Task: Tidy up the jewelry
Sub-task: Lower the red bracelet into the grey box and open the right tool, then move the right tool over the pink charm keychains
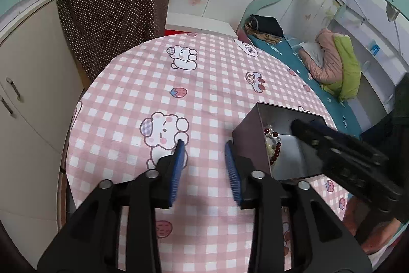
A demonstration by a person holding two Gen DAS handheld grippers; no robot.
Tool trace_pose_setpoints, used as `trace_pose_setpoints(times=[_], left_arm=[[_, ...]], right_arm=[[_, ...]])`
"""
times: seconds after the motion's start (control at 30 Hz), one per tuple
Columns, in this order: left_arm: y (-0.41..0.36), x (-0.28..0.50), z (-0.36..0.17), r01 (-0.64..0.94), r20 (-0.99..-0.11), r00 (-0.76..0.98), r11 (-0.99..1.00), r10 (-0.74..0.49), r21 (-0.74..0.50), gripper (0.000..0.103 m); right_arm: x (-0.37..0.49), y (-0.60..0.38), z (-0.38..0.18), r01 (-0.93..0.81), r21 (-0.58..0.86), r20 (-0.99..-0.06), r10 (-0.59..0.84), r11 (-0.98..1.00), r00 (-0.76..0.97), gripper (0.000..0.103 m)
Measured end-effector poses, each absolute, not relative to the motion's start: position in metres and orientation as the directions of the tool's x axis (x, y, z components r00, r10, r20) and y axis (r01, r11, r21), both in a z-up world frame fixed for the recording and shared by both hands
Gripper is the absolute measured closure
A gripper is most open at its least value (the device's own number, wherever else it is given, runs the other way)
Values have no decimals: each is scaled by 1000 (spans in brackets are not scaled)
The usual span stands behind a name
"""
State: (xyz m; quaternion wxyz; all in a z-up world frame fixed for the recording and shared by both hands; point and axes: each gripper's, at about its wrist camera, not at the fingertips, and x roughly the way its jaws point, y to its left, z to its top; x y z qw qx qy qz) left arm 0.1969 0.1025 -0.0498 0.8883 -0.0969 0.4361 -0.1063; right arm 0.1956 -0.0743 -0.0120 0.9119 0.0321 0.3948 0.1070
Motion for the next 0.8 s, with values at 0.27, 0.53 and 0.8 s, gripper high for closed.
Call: trace_pose_setpoints(times=[0.27, 0.53, 0.8], left_arm=[[85, 189, -45, 138, -751, 598, 959, -281, -249, 66], [66, 175, -43, 175, -752, 594, 958, -287, -228, 61], [48, 158, -48, 212, -764, 575, 955, -293, -207, 51]], right_arm=[[183, -91, -2, -154, 140, -687, 208, 978, 697, 49], [161, -112, 2, -118, 137, -675, 180, 984, 715, 49], [136, -133, -2, -85, 109, -683, 137, 990, 718, 48]])
